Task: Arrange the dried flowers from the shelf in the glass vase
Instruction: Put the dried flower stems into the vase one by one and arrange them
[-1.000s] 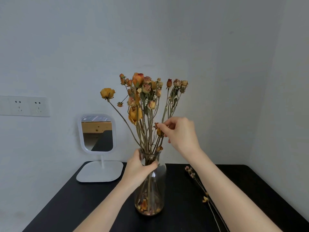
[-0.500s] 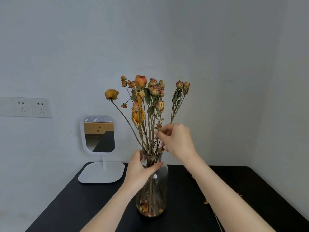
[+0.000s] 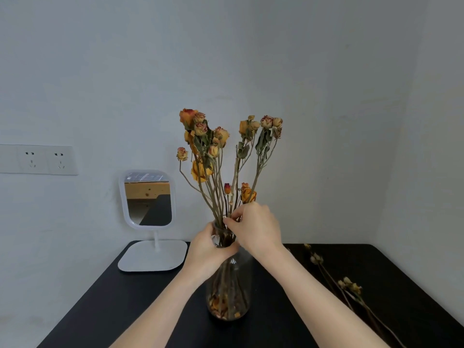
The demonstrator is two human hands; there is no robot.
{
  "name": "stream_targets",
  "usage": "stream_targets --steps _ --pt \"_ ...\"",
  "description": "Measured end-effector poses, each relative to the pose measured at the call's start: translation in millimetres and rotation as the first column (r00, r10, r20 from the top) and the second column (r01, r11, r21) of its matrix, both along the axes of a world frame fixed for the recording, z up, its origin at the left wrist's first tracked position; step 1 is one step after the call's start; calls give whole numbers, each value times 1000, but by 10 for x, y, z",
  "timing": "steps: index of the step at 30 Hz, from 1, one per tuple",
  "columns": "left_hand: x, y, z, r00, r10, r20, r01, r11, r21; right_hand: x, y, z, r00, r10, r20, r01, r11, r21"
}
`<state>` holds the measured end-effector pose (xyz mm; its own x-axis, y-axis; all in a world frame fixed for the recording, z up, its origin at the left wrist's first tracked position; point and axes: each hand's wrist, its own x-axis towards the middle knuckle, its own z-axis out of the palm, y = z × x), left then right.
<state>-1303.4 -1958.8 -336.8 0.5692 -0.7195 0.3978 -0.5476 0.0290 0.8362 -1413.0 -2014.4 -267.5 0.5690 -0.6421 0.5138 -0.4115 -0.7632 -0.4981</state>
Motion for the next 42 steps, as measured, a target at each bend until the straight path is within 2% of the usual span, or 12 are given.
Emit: stream_targets --steps 6,9,12,14,17,20,23,27,30,34,38,42 --pt "-28 22 6 996 -52 -76 51 999 -16 -10 34 -7 1000 4 11 -4 1000 -15" --pt "-135 98 31 994 -51 -92 51 999 -4 -44 68 -21 998 18 68 -18 1000 -8" --pt "-264 231 -66 985 122 -119 -127 991 -36 -159 89 -37 991 33 133 -29 999 -31" --pt "-409 356 -169 960 258 -112 -271 956 -116 -306 75 -76 988 44 148 -40 999 -33" --pt "-698 476 -360 976 216 -39 -219 962 -163 -625 -40 -199 996 6 93 -10 999 46" --pt "-984 438 -509 998 -62 27 60 997 49 -1013 -294 -367 993 -109 38 96 965 242" --pt "-1209 233 -592 975 -223 11 211 936 282 -1419 -583 -554 977 -205 -60 212 903 373" --pt "-1410 -100 -661 980 -197 18 167 872 459 -1861 -853 -815 942 -211 -263 315 828 464" --pt "-1536 -310 -679 986 -146 77 80 830 552 -2046 -945 -955 929 -178 -326 332 791 514" --pt "-1714 -541 -682 988 -88 130 -11 786 618 -2045 -937 -1083 931 -95 -353 275 818 505" --pt "-1859 -673 -709 979 -97 178 -60 700 712 -1893 -886 -1163 907 -19 -421 242 842 482" --pt "-1826 -691 -718 977 -59 204 -113 666 737 -1735 -854 -1212 837 -28 -547 314 843 437"
